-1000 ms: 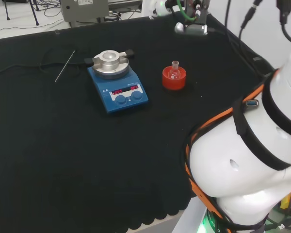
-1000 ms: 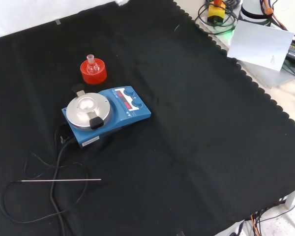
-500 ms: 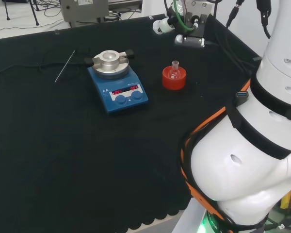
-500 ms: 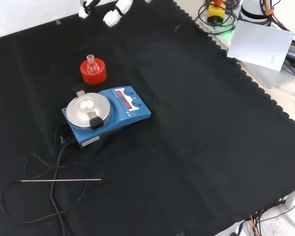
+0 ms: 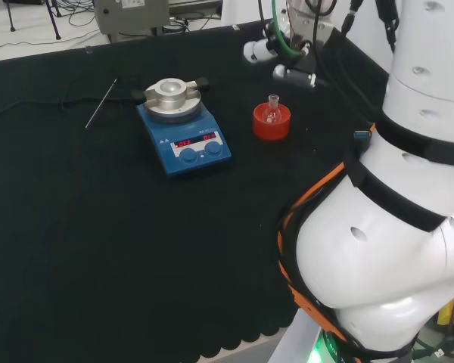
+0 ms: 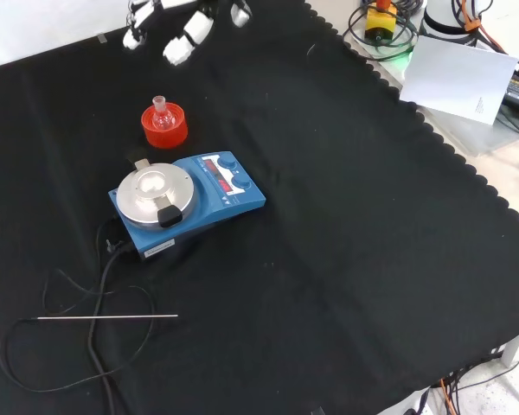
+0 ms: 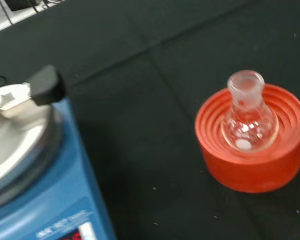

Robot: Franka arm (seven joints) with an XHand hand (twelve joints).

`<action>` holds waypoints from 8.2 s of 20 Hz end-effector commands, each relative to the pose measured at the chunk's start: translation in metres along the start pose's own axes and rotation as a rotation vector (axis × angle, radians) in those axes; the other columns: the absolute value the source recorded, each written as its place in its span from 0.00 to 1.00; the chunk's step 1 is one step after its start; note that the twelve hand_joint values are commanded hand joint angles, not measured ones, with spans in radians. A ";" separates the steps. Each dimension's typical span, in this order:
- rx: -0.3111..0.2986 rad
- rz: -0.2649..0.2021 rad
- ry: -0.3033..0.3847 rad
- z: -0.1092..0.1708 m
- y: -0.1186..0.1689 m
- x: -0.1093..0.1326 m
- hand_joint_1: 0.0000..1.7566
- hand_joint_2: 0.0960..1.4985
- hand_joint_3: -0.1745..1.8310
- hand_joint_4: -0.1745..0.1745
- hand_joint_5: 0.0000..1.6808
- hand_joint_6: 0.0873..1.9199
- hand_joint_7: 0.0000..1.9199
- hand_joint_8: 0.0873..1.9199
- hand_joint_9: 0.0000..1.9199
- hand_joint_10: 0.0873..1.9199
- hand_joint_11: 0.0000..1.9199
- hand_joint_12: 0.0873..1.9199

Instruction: Pick up the round-bottom flask.

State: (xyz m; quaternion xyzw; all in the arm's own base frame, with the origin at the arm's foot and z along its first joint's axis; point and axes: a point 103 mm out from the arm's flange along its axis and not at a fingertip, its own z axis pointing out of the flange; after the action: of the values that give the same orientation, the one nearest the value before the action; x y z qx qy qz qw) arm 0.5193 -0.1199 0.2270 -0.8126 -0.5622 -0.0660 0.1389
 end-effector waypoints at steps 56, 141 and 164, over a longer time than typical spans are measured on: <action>-0.032 0.061 0.089 0.124 0.043 -0.068 0.49 0.44 0.34 0.35 0.39 0.01 0.20 0.30 0.27 0.30 0.04 0.69; -0.167 0.009 0.063 0.135 0.050 -0.052 0.57 0.41 0.42 0.48 0.44 0.40 0.25 0.30 0.33 0.28 0.12 0.67; -0.185 0.016 0.059 0.136 0.057 -0.055 0.59 0.41 0.43 0.52 0.48 0.42 0.27 0.30 0.34 0.28 0.14 0.67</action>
State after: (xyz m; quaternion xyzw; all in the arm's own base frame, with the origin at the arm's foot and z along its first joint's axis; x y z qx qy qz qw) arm 0.5465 -0.1463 0.0761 -0.8231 -0.5434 -0.1430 0.0817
